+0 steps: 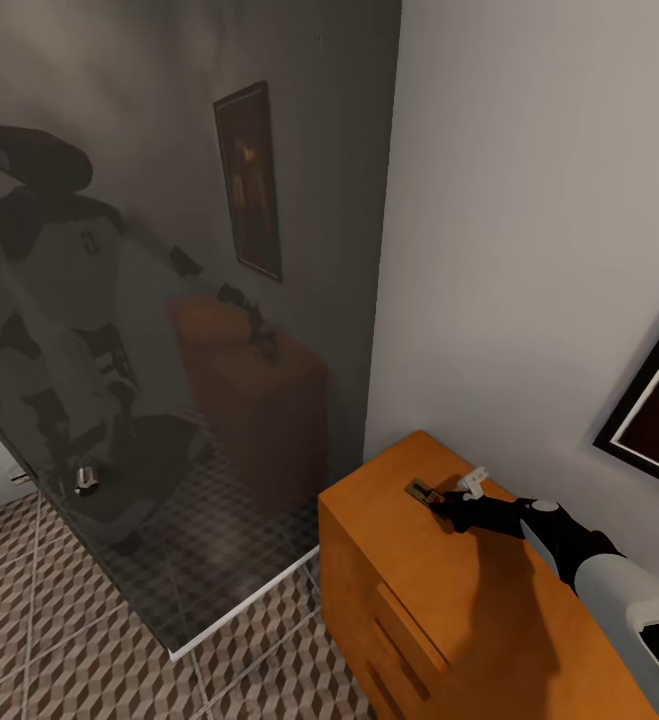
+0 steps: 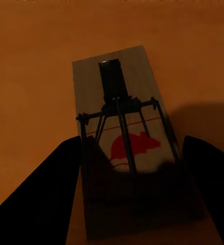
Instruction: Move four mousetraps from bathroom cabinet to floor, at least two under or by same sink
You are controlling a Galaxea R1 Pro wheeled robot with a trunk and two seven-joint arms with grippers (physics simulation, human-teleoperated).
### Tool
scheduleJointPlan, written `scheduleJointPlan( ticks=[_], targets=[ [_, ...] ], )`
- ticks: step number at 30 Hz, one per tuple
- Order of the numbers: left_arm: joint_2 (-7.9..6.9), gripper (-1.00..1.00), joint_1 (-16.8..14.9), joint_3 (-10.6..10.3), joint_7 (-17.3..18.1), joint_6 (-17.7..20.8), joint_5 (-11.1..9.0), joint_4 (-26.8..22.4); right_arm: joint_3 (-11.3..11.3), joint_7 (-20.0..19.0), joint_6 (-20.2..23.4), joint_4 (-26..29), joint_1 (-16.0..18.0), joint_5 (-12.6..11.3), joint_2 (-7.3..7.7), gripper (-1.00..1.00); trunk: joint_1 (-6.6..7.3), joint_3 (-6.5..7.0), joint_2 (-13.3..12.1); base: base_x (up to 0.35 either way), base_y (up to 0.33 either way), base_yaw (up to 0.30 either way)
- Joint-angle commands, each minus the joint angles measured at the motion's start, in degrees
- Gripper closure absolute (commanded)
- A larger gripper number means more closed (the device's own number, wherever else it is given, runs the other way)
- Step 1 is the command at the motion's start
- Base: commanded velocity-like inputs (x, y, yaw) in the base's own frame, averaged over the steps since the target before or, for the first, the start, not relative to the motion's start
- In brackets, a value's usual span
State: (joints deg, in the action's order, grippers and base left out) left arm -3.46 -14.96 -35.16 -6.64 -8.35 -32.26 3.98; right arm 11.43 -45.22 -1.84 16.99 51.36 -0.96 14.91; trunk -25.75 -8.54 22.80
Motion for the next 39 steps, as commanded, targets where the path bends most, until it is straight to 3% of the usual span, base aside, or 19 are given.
scheduleJointPlan(
  ticks=[1, 31, 39],
  targets=[
    [0.04, -1.00, -0.07, -0.35, -0.04, -0.26, -0.17, 0.15, 0.26, -0.06, -0.18, 0.00, 0.06, -0.10, 0.04, 1.00, -0.03, -0.12, 0.12, 0.000, 0.000, 0.000],
    [0.11, -1.00, -0.07, -0.30, 0.04, -0.31, -0.17, 0.15, 0.26, 0.10, 0.23, 3.76, 0.06, -0.08, -0.08, 1.00, -0.03, -0.12, 0.12, 0.000, 0.000, 0.000],
    [0.12, -1.00, -0.07, -0.30, 0.10, -0.38, -0.17, -0.45, 0.26, 0.11, 4.66, 7.64, 0.06, -0.01, 0.02, 1.00, -0.03, -0.12, 0.12, 0.000, 0.000, 0.000]
  ],
)
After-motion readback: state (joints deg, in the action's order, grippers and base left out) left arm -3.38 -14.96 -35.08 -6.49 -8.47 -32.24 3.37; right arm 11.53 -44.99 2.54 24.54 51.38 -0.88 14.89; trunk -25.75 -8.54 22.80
